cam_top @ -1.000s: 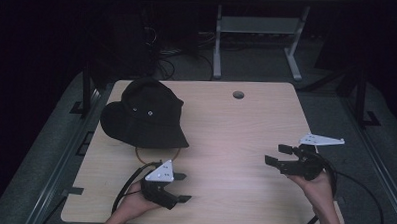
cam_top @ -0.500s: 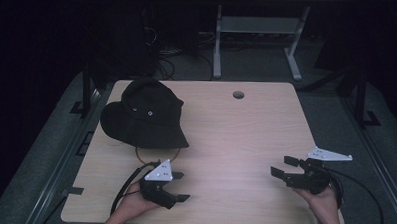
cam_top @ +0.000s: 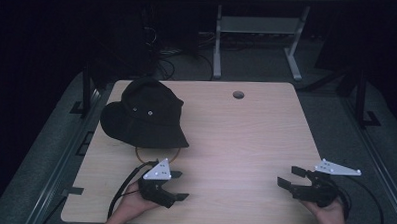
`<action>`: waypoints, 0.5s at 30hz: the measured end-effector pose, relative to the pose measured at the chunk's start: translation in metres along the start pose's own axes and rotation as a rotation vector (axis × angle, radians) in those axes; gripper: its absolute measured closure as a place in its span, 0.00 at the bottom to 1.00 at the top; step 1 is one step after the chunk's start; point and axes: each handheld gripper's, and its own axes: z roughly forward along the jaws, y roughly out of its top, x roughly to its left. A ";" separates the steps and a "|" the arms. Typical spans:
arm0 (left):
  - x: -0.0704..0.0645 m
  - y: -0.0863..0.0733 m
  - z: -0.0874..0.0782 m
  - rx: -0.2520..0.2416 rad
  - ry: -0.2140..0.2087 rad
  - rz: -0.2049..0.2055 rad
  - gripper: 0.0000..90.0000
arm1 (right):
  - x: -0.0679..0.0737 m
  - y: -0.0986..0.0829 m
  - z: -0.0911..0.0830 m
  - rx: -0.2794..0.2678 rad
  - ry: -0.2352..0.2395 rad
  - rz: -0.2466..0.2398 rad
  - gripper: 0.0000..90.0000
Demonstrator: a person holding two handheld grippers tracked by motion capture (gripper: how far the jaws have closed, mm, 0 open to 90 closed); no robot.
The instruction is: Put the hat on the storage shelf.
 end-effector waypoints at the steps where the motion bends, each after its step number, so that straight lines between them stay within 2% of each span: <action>1: 0.000 0.000 0.000 -0.006 0.008 -0.007 0.28 | 0.002 -0.003 -0.003 -0.005 -0.001 0.005 0.20; 15: 0.002 0.000 -0.004 -0.020 0.033 -0.019 0.27 | 0.014 -0.025 -0.016 -0.039 -0.024 -0.010 0.20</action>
